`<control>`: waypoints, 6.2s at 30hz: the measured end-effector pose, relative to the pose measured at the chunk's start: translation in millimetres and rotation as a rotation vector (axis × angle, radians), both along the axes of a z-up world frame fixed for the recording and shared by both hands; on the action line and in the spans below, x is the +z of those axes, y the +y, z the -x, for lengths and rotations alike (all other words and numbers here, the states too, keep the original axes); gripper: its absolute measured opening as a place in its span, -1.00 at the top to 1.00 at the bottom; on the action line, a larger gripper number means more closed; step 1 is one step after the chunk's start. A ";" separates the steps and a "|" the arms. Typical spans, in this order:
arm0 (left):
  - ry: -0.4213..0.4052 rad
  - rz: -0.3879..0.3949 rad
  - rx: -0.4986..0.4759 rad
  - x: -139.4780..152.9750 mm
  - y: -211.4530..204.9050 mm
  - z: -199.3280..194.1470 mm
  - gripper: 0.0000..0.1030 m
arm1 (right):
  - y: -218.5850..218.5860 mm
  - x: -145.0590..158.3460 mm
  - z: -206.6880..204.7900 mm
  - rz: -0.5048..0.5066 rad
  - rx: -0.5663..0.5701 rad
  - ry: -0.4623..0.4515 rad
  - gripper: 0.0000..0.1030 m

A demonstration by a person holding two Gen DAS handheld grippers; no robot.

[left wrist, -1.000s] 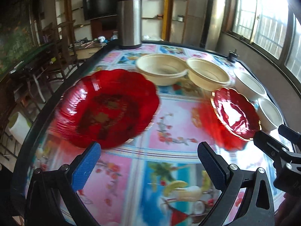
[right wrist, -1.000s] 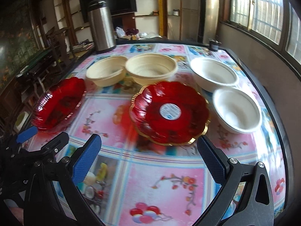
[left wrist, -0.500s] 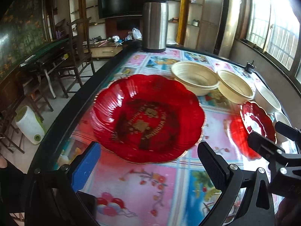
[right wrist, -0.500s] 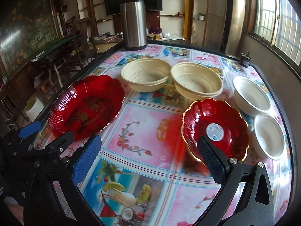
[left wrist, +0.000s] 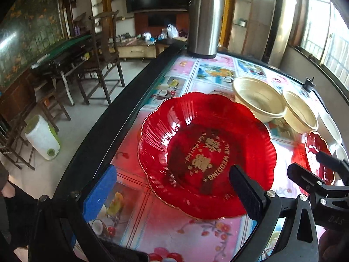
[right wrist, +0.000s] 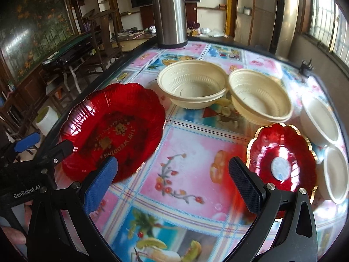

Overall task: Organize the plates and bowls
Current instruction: 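Close the left tool on the rim of the large red plate, then lift the large red plate with the left tool and carry it toward the table edge, then lower the large red plate onto the table and open the left tool, then grasp the rim of the small red gold-rimmed plate with the left tool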

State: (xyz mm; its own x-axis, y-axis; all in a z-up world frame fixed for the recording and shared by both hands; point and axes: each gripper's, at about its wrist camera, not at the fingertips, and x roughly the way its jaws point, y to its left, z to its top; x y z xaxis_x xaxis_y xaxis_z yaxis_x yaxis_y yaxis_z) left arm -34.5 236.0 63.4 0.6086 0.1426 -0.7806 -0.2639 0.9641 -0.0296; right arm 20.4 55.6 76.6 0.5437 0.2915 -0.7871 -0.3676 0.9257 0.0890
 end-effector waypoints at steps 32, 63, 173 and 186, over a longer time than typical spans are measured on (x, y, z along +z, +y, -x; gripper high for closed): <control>0.223 0.032 0.032 -40.2 13.6 -23.9 0.41 | 62.5 -37.6 -49.1 0.090 0.107 0.072 0.16; 0.123 0.026 -0.076 -3.9 -12.5 47.5 0.45 | 26.2 -5.3 67.4 0.109 0.081 -0.134 0.15; 0.139 -0.025 -0.293 -27.3 -239.5 -90.1 -0.46 | -247.5 -40.7 -27.3 -0.236 -0.378 0.176 -0.08; 0.186 0.063 -0.306 -42.3 -244.5 -100.2 -0.45 | -236.1 -48.9 -45.9 -0.217 -0.327 0.145 0.27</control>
State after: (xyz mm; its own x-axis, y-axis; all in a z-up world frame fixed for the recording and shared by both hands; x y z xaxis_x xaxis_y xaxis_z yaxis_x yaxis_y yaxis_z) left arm 65.7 -8.5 21.1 0.4624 -0.0759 -0.8834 0.0302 0.9971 -0.0698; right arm 66.4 -180.4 27.7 0.5228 0.2897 -0.8017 -0.0267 0.9456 0.3243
